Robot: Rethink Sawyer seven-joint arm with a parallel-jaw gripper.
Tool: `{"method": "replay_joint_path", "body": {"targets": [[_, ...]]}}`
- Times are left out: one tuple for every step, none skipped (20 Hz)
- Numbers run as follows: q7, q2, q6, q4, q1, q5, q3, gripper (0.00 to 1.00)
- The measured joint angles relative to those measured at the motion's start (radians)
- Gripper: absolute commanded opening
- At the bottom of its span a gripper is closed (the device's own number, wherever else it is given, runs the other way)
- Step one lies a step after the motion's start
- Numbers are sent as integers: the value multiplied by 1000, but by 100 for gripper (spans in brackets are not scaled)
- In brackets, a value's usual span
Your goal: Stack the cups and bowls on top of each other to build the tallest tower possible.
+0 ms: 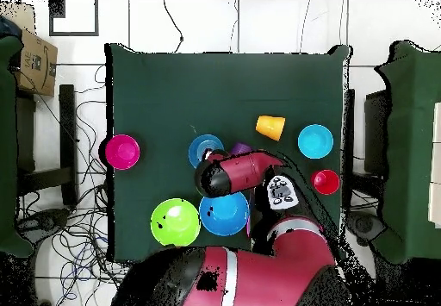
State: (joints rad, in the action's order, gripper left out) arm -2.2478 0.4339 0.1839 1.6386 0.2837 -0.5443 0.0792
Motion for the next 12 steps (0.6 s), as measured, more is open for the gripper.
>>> {"method": "replay_joint_path", "body": {"targets": [[0, 0, 0, 0, 0, 1, -1, 0], [0, 0, 0, 0, 0, 1, -2, 0], [0, 0, 0, 0, 0, 1, -3, 0], [0, 0, 0, 0, -1, 1, -4, 0], [0, 0, 0, -1, -2, 1, -7, 0], [0, -1, 0, -5, -7, 1, -13, 100], [0, -2, 0, -6, -7, 1, -14, 100], [0, -2, 0, -7, -8, 1, -14, 100], [0, -4, 0, -10, -8, 1, -17, 100], [0, -7, 0, -13, -8, 1, -19, 100], [0, -16, 0, -20, -8, 1, -25, 100], [0, -20, 0, -24, -8, 1, -28, 100]]}}
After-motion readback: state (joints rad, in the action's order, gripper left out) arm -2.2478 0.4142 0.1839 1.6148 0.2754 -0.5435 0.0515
